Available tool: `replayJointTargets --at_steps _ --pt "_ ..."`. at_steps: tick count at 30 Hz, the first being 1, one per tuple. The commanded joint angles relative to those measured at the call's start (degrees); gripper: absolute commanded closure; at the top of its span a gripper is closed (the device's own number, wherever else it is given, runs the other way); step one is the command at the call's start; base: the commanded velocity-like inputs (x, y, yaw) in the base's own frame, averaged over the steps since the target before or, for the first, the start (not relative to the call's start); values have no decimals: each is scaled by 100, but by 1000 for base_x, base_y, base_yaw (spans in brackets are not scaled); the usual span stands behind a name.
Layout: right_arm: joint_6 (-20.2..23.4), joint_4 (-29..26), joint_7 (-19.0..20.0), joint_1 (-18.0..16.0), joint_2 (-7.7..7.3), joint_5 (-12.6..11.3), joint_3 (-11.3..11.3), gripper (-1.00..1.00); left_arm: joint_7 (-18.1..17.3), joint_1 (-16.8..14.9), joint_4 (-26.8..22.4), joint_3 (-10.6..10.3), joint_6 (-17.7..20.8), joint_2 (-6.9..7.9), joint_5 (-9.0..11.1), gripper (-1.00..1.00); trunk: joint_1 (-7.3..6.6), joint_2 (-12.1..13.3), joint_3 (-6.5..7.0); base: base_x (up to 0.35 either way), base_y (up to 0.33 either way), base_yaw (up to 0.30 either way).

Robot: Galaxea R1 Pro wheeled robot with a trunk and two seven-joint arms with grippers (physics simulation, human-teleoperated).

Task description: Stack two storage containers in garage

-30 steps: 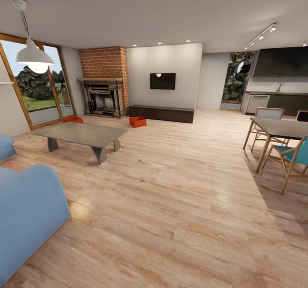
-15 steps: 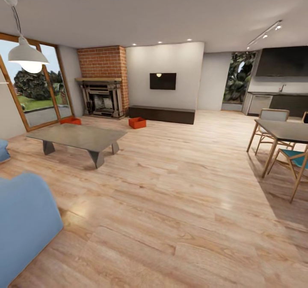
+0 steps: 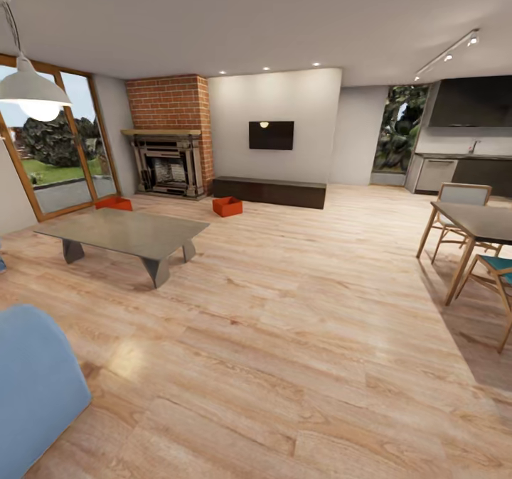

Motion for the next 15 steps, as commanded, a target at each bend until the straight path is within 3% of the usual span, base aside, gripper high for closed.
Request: replayJointTargets --at_steps 1,15 --pt "-31 16 33 -7 1 -60 40 -100 2 1 -7 1 -9 0 3 -100 3 -2 -5 323 0 0" --pt "-27 16 40 -5 18 -112 12 -100 -9 4 -7 -3 -9 0 3 -100 3 -2 -5 322 0 0"
